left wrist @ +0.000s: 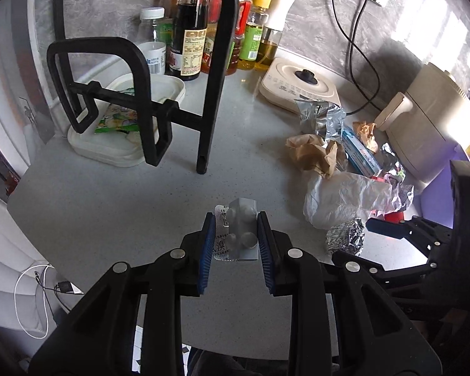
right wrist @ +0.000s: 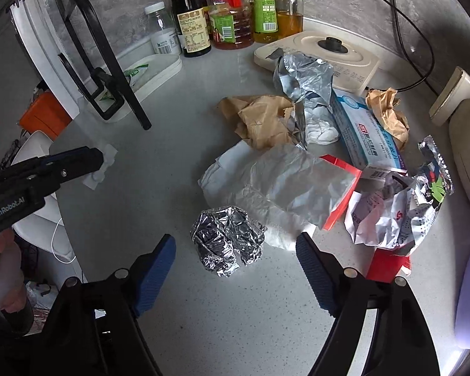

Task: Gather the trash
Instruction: 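Close the right tool on the crumpled foil ball while the left tool lifts the blister pack, then carry both items over the purple bucket while the right tool releases the foil ball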

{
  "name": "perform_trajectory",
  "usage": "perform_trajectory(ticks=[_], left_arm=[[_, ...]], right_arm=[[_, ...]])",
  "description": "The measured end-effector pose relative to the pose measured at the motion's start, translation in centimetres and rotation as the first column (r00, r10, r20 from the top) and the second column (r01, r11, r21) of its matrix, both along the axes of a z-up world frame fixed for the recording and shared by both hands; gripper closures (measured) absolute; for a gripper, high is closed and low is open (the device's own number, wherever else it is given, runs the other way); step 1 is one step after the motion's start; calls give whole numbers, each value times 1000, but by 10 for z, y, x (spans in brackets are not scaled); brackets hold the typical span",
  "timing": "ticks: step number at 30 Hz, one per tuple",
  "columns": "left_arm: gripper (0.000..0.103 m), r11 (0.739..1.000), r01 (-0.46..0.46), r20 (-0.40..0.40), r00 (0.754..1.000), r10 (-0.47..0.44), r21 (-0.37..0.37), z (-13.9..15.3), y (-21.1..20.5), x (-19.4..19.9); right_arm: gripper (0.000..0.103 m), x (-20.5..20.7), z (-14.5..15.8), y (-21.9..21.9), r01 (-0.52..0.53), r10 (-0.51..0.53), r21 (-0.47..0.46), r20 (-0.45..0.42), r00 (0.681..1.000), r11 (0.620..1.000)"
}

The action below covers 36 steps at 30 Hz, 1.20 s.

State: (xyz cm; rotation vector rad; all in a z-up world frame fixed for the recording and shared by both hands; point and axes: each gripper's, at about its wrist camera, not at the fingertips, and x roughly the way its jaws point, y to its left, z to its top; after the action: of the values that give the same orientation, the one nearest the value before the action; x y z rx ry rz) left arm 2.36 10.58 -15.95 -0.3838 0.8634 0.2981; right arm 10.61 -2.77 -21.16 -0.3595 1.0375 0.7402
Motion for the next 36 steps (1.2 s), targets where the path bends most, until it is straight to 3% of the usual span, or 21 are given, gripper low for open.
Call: perform_trajectory(ticks=[3, 4, 12, 22, 28, 36], left_arm=[[76, 999, -31, 23, 999, 31, 12, 8, 3, -9], [76, 999, -38, 26, 999, 38, 13, 9, 3, -11], [76, 998, -43, 67, 997, 41, 35, 27, -4, -10], [75, 995, 78, 152, 985, -87, 67, 63, -44, 20], [75, 980, 182, 204, 959, -195, 78, 84, -73, 48], [75, 943, 320, 246, 910, -333, 92, 99, -111, 78]], right_arm=[[54, 2, -5, 3, -9, 9, -5, -28, 1000, 1000], [56, 3, -4, 2, -6, 6, 3, -36, 999, 1000], [56, -4, 22, -23, -6, 6, 74, 9, 1000, 997], [56, -6, 85, -85, 89, -115, 205, 121, 986, 975], [56, -8, 121, -123, 154, -207, 290, 162, 965, 944], [56, -12, 146, -162, 238, -315, 321, 216, 924, 917]])
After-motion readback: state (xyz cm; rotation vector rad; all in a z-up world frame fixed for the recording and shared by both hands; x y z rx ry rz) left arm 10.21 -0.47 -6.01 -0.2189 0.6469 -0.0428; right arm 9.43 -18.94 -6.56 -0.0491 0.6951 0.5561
